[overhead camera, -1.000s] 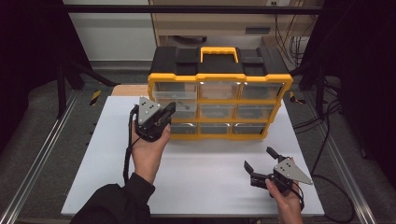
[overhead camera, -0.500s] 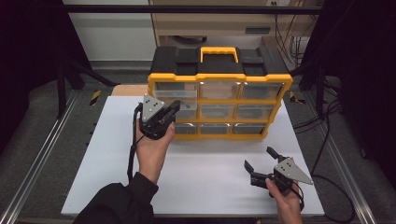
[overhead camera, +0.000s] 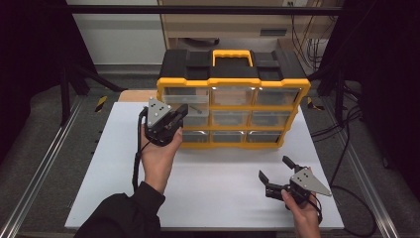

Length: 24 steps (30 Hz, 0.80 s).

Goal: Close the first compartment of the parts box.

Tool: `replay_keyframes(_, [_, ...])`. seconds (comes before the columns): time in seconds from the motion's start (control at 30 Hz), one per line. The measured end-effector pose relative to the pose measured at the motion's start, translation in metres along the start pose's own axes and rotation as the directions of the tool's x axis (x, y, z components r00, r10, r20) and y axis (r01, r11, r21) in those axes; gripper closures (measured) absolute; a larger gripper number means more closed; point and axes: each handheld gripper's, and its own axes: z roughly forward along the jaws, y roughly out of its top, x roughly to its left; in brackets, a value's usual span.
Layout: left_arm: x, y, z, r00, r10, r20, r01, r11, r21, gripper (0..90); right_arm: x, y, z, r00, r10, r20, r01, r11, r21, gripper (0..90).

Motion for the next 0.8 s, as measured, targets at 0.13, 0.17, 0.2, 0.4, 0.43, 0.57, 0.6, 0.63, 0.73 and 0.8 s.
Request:
replay_keyframes(0.13, [0.0001,0.0004,0.0022,0.9999,0.010,-0.003,-0.010,0.9999,0.007,89.4,-0.0001,0.0001,-0.0003,1.0000,-0.003,0.002,0.003,1.000,0.002,3.5])
replay_keyframes(0.17, [-0.0001,0.0002,0.0024,1.0000,0.008,-0.004,-0.008,0.9999,0.007,89.4,-0.0002,0.0001,-0.0003,1.0000,-0.004,0.003,0.004,1.000,0.001,3.5])
replay_keyframes(0.2, [-0.0002,0.0000,0.0026,1.0000,0.008,-0.003,-0.008,0.9999,0.008,89.3,-0.0002,0.0001,-0.0004,1.0000,-0.003,0.003,0.003,1.000,0.001,3.5])
replay_keyframes(0.4, [0.0026,0.0015,0.0024,1.0000,0.003,0.004,-0.003,1.0000,0.006,89.3,0.0005,-0.0003,0.0003,1.0000,-0.001,0.003,0.001,1.000,0.003,3.5])
replay_keyframes(0.43, [0.0030,0.0019,0.0025,1.0000,0.007,0.003,-0.007,0.9999,0.008,89.3,0.0005,-0.0004,0.0003,1.0000,-0.003,0.003,0.003,1.000,0.004,3.6])
replay_keyframes(0.57, [0.0036,0.0028,0.0034,0.9998,0.022,-0.001,-0.022,0.9997,0.015,89.3,0.0004,-0.0006,0.0007,1.0000,-0.003,0.004,0.003,1.000,0.007,4.0])
replay_keyframes(0.6, [0.0035,0.0028,0.0037,0.9997,0.024,-0.002,-0.024,0.9996,0.016,89.3,0.0004,-0.0007,0.0008,1.0000,-0.003,0.005,0.003,1.000,0.008,4.0])
replay_keyframes(0.63, [0.0035,0.0030,0.0039,0.9995,0.032,-0.007,-0.032,0.9993,0.017,89.3,0.0003,-0.0008,0.0007,1.0000,-0.002,0.005,0.002,1.000,0.008,3.9])
replay_keyframes(0.73, [0.0025,0.0028,0.0050,0.9988,0.047,-0.009,-0.047,0.9986,0.024,89.3,0.0007,-0.0005,0.0001,1.0000,-0.004,0.003,0.004,1.000,0.004,3.7])
replay_keyframes(0.8, [0.0029,0.0022,0.0056,0.9986,0.052,-0.011,-0.052,0.9982,0.030,89.3,0.0008,-0.0007,0.0002,1.0000,-0.004,0.003,0.004,1.000,0.005,3.7])
